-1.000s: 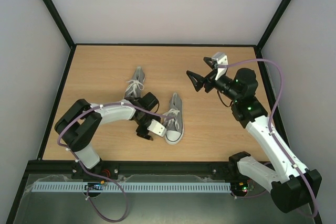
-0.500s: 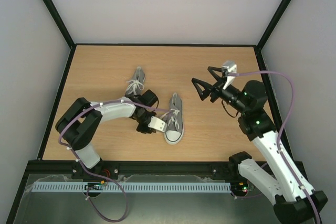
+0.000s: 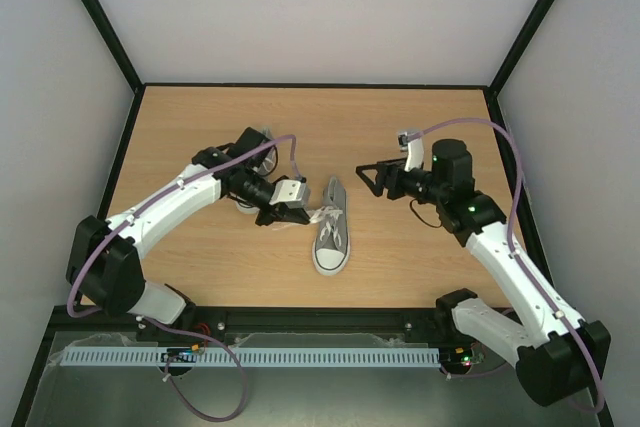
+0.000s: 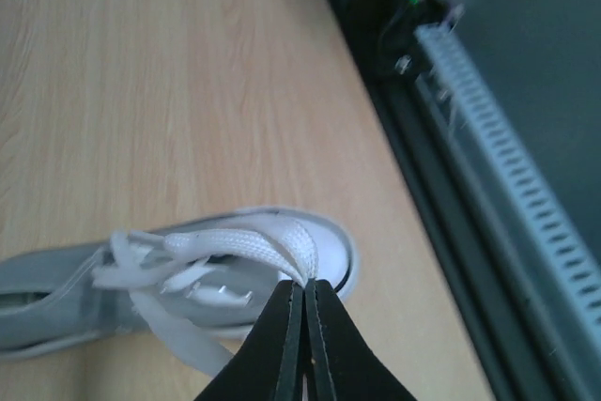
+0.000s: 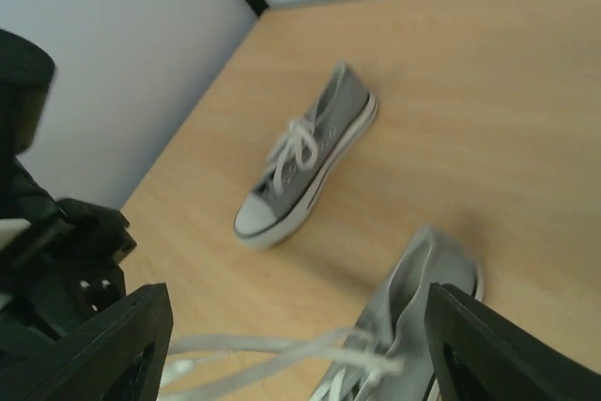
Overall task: Tie the shoes
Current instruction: Cross the shoelace with the shoelace.
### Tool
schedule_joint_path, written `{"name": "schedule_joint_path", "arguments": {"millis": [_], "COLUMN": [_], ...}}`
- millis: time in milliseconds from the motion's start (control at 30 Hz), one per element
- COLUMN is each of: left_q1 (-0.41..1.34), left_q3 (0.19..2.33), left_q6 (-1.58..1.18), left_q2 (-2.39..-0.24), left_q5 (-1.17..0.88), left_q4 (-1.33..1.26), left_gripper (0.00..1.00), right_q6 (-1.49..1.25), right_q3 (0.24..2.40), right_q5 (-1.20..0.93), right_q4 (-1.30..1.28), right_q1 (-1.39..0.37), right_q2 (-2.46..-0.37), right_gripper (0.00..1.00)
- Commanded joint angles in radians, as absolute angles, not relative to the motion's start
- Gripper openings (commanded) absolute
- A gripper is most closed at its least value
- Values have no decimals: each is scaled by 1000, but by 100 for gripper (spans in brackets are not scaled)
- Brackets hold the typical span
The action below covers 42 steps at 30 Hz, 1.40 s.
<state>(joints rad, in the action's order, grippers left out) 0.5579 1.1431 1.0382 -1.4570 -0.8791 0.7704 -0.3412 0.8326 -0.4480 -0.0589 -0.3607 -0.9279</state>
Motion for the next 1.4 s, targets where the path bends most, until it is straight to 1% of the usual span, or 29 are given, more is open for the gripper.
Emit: {"name": "schedule_joint_path", "arguments": {"millis": [0,167,233,333,433,533,600,700,767,900,967,1133,1200,1367], "left_q1": [556,526,507,502,496,475,459,457,459,459,459,459,459,459], "left_q3": [1183,1184,1187,1182,1154,1127,1117,1120,1117,1128,1130,1130,1129,1126], "left_q6": [910,652,606,540,396,254,199,226,244,277,286,309,316,348], "left_q2": [-1476,-1490,-1505,-1506,-1502,-1510,-1517,-1528,-1525,-1528,-1533,-1533,-1530,-1523], "left_q5": [-1182,-1287,-1329,-1302,-1235,-1158,-1142,-1176,-1174,-1186,-1200,-1200,-1198,-1199], "left_q4": [826,665,638,582,461,358,321,344,357,391,401,418,422,440], "left_gripper": [2,2,2,2,2,3,2,2,2,3,2,2,2,2], "right_q6": [-421,-448,-461,-471,-416,-309,-193,-53,54,375,457,553,551,540], "right_q3": [856,730,685,613,587,519,399,257,218,232,266,363,408,457], "right_q5": [-543,-389,-346,-253,-179,-89,-59,-71,-108,-102,-64,30,78,117], "right_q4": [-233,-195,-174,-130,-64,136,327,599,716,809,850,918,942,982], "right_q1": [-386,-473,-502,-552,-646,-749,-775,-791,-818,-924,-948,-949,-949,-950], "right_q2": [-955,-852,-828,-836,-854,-796,-750,-740,-774,-898,-969,-1151,-1211,-1290], "right_gripper": [72,63,60,54,52,51,46,43,41,37,35,36,36,38]}}
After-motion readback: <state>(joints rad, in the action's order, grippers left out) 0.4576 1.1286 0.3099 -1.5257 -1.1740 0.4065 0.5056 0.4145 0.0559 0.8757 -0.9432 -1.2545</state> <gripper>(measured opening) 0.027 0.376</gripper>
